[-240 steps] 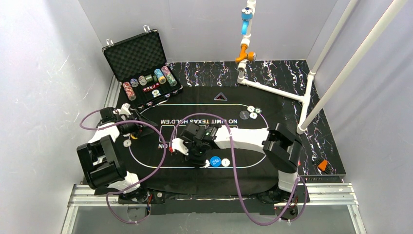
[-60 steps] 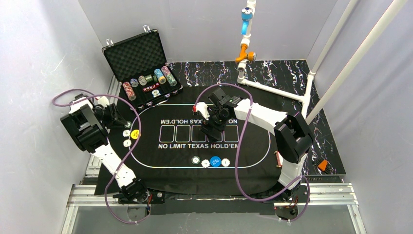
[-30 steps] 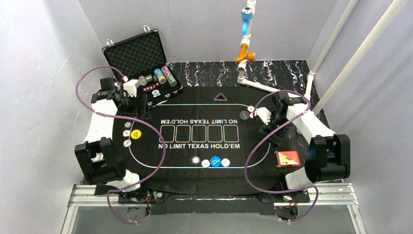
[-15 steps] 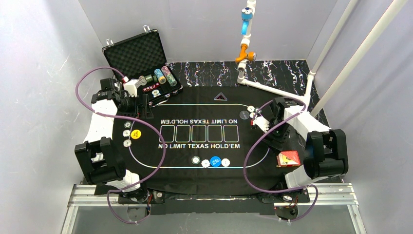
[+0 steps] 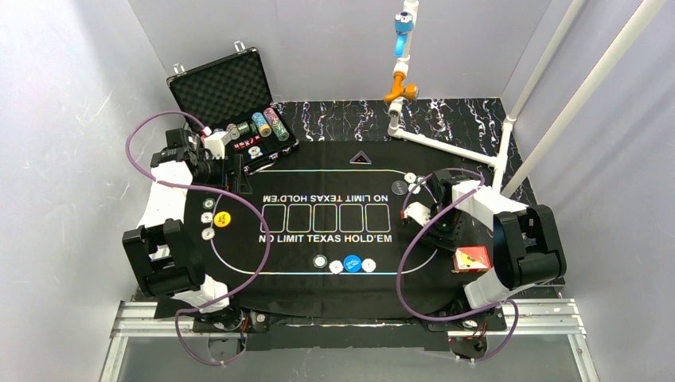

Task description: Distribute texas hold em gaming equipment

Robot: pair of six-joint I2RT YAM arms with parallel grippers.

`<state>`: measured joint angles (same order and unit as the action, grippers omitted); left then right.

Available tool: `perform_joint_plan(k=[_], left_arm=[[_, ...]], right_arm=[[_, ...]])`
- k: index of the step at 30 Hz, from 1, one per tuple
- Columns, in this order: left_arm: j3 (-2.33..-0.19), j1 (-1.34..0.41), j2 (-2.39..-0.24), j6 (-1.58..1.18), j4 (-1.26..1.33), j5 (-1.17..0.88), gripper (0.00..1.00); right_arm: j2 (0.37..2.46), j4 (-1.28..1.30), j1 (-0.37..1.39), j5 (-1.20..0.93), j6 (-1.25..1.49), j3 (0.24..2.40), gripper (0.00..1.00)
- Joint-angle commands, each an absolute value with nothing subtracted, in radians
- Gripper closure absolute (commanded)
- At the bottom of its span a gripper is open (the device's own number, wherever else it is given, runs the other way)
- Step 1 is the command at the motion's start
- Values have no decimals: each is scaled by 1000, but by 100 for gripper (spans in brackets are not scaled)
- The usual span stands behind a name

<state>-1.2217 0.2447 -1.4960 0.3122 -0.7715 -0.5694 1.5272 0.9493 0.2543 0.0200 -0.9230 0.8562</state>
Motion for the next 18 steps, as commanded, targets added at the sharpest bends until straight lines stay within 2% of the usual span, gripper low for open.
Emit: perform_joint_plan(k=[1,6,10,11,18], left_arm=[[-1220,243,-1491,305,-798,-606,2],[-1215,243,-1480,293,-786,-616,2],[-1217,242,-1481,284,-784,-624,2],[-1217,242,-1481,284,-784,-624,2],[-1216,244,-1476,275,-784,-629,2]], right_arm=[[1530,912,263,74,-945,845,41],[1522,877,264,103,-932,852,66],[1543,868,267,87,-906,892,96],[1551,869,267,76,-897,908,99],[1602,856,278,-25,-837,1046,99]])
